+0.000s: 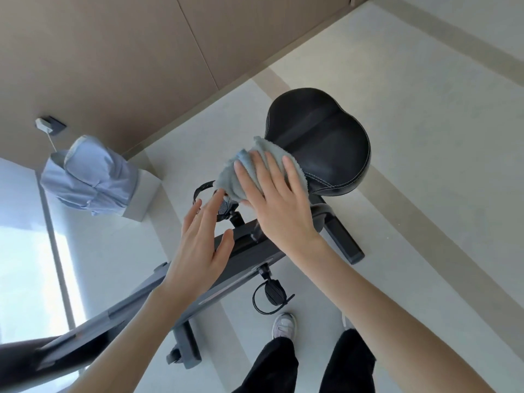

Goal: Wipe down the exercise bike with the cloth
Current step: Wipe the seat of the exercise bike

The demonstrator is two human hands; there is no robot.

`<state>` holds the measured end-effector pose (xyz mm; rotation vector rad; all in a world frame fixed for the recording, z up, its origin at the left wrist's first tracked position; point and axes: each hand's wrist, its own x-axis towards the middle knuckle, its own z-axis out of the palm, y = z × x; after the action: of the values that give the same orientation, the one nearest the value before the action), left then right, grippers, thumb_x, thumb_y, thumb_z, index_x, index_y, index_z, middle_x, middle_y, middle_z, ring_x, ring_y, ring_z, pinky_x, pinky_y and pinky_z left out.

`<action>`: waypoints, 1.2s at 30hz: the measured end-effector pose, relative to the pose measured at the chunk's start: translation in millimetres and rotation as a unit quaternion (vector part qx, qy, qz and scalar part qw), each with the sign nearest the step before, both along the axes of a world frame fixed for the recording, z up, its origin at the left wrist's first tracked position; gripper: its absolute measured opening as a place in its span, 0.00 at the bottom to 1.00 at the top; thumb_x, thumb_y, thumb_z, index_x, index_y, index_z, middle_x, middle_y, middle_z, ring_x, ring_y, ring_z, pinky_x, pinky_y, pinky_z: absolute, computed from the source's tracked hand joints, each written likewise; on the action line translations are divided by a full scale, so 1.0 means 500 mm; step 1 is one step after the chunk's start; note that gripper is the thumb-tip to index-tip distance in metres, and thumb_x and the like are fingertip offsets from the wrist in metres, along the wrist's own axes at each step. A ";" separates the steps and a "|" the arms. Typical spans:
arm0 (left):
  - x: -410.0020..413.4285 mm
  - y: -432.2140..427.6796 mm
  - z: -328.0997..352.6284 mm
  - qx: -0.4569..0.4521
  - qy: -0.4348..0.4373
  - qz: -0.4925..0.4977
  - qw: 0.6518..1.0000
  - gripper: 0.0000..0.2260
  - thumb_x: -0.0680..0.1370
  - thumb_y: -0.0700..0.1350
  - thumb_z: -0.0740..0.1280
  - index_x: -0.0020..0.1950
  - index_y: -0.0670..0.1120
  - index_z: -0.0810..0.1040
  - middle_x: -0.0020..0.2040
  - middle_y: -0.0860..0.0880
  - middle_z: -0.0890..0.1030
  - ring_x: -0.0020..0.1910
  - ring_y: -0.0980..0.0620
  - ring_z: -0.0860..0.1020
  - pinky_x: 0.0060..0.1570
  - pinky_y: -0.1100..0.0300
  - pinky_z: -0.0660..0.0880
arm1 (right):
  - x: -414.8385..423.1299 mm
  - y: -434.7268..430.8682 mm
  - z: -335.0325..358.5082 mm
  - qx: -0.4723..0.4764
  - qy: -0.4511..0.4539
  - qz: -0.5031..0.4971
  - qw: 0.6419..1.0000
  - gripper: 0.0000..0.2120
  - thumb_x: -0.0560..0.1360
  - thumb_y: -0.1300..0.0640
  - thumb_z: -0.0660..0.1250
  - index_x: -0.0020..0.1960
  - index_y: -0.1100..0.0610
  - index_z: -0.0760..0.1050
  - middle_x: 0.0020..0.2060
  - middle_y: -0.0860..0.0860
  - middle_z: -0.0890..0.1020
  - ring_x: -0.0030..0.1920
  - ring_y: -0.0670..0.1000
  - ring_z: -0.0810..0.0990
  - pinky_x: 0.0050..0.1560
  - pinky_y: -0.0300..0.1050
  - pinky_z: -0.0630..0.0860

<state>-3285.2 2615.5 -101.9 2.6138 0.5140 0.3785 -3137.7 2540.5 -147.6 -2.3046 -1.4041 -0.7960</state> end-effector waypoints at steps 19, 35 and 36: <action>0.031 -0.007 -0.010 0.113 0.085 0.011 0.990 0.24 0.79 0.44 0.55 0.74 0.39 0.62 0.74 0.44 0.63 0.70 0.49 0.66 0.73 0.50 0.52 | 0.135 -0.182 0.067 -0.192 0.014 -0.064 0.979 0.31 0.77 0.46 0.60 0.73 0.62 0.59 0.71 0.63 0.64 0.71 0.63 0.63 0.71 0.61 0.57; 0.023 -0.006 -0.002 0.061 0.051 0.071 0.994 0.25 0.78 0.43 0.56 0.75 0.40 0.59 0.73 0.44 0.65 0.69 0.50 0.66 0.74 0.49 0.51 | 0.117 -0.035 0.095 -0.263 0.009 0.122 0.957 0.33 0.78 0.41 0.55 0.73 0.63 0.58 0.71 0.62 0.65 0.71 0.62 0.62 0.71 0.57 0.60; 0.020 -0.004 -0.001 0.063 0.049 0.076 0.994 0.25 0.78 0.43 0.56 0.75 0.40 0.59 0.73 0.44 0.65 0.70 0.50 0.65 0.74 0.49 0.52 | 0.110 -0.021 0.096 -0.264 0.021 0.134 0.955 0.32 0.79 0.41 0.52 0.74 0.62 0.57 0.72 0.61 0.64 0.72 0.61 0.61 0.72 0.57 0.58</action>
<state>-3275.4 2613.6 -102.3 2.7325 0.7484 0.3425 -3082.5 2530.2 -99.6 -2.3855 -2.0520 -0.3089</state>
